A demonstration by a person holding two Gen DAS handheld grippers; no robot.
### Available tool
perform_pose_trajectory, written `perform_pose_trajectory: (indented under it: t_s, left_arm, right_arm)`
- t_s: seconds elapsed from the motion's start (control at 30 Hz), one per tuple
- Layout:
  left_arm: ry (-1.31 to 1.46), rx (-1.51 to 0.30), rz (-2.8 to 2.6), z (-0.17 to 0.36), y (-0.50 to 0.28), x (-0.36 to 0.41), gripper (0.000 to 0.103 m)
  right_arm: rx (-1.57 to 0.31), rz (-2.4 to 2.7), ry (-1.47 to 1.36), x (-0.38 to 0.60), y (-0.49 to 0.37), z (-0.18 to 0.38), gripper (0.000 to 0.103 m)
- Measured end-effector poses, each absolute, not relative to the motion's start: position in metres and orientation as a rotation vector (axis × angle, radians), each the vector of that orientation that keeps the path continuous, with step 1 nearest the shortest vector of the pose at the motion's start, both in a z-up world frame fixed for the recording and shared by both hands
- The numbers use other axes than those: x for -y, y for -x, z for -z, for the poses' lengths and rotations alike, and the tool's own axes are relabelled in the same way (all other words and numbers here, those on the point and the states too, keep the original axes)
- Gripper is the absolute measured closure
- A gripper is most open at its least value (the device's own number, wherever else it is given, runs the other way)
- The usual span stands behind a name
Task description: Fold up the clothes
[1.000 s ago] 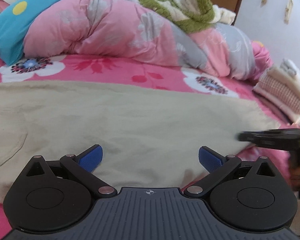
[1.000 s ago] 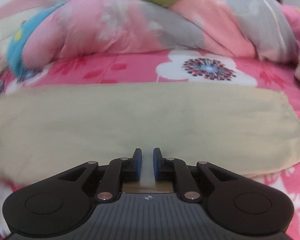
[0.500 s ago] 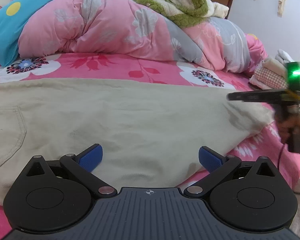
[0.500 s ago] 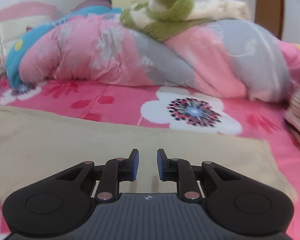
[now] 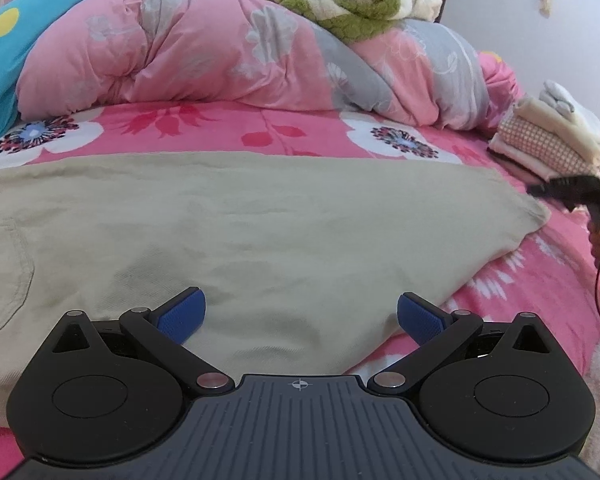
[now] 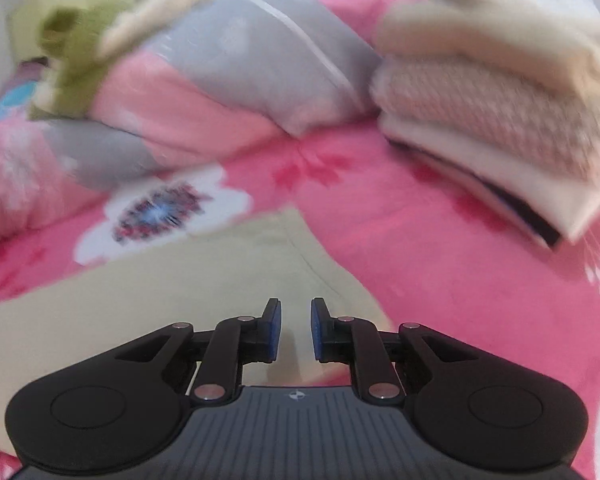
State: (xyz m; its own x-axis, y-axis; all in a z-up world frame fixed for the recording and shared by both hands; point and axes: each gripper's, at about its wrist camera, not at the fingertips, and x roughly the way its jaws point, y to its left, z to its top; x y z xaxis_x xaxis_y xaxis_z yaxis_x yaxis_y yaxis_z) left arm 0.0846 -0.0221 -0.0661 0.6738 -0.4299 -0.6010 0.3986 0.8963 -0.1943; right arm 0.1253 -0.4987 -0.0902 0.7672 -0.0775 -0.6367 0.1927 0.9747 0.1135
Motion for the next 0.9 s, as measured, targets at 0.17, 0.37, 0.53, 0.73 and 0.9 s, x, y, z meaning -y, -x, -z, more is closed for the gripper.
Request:
perform_pose_trajectory:
  t_s: [0.17,0.37,0.53,0.73,0.9]
  left_arm:
    - [0.024,-0.7,0.421,0.061,-0.079,0.026,0.0]
    - [0.042,-0.681,0.408,0.056,-0.069,0.017,0.0]
    - [0.085,-0.657,0.432,0.054,-0.068,0.01,0.0]
    - [0.137,-0.634,0.439,0.05,-0.063,0.002,0.0]
    - [0.166,-0.576,0.401,0.036,-0.051,-0.022,0.0]
  right_arm:
    - [-0.677,-0.024,-0.11,0.443,-0.155,0.092,0.087]
    - [-0.689,0.093,-0.212,0.473,-0.161,0.106,0.089]
    - [-0.625,0.424,-0.44,0.535,-0.099,0.087,0.085]
    - [-0.593,0.063,-0.372,0.424,-0.082,0.058,0.083]
    - [-0.648,-0.249,-0.247,0.3,-0.105,0.064,0.081]
